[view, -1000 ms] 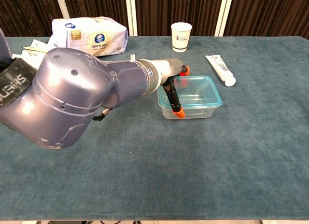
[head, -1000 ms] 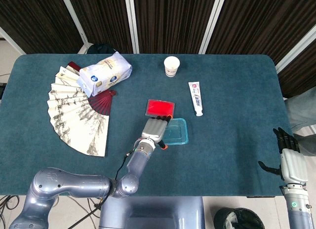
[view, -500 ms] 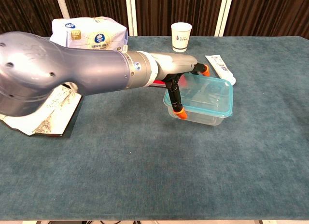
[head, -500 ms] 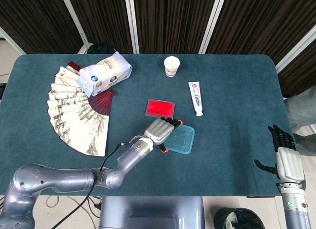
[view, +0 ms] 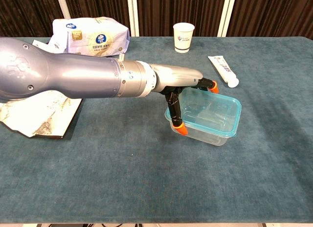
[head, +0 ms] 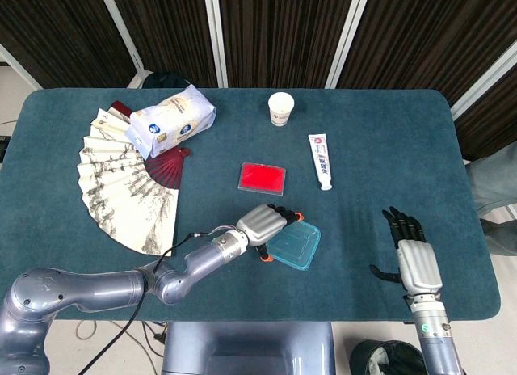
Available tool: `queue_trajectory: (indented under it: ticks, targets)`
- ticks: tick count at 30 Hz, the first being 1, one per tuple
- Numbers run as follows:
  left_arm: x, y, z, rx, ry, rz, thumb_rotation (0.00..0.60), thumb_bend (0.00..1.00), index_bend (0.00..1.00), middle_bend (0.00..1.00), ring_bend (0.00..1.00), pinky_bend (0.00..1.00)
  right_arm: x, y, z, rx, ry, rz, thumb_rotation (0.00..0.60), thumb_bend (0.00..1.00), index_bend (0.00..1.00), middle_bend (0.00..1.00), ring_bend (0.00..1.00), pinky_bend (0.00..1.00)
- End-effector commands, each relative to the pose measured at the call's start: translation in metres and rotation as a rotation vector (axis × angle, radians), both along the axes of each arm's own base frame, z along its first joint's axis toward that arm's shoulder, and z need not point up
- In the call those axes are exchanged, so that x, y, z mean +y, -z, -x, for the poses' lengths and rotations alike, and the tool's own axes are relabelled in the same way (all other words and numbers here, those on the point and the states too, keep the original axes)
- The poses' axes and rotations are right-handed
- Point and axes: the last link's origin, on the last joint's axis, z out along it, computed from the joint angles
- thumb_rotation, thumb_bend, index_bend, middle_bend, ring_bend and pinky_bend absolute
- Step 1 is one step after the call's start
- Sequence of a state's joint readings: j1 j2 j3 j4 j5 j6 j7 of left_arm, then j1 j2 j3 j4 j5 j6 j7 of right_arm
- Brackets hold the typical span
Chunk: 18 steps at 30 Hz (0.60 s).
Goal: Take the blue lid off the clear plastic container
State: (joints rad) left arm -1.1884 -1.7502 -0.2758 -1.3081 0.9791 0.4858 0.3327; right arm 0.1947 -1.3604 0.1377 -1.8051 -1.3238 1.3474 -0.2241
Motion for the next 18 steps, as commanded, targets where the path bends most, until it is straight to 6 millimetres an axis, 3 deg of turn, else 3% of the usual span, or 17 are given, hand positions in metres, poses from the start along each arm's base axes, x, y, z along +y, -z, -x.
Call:
queue_trajectory:
  ticks: [1,11,18]
  targets:
    - [-0.001,0.003,0.002,-0.001,-0.003,0.002,0.600,0.12,0.18,0.26,0.27,0.40,-0.005,0.017,-0.016,-0.020,-0.015,-0.030,0.600,0.24,0.00,0.00,0.00,0.00]
    - [-0.002,0.008,-0.001,-0.013,-0.014,0.005,0.600,0.12,0.18,0.26,0.27,0.40,-0.007,0.049,-0.048,-0.065,-0.034,-0.079,0.600,0.24,0.00,0.00,0.00,0.00]
    - [-0.002,0.007,-0.002,-0.030,-0.033,0.009,0.600,0.11,0.18,0.26,0.27,0.40,-0.002,0.065,-0.059,-0.078,-0.037,-0.116,0.600,0.24,0.00,0.00,0.00,0.00]
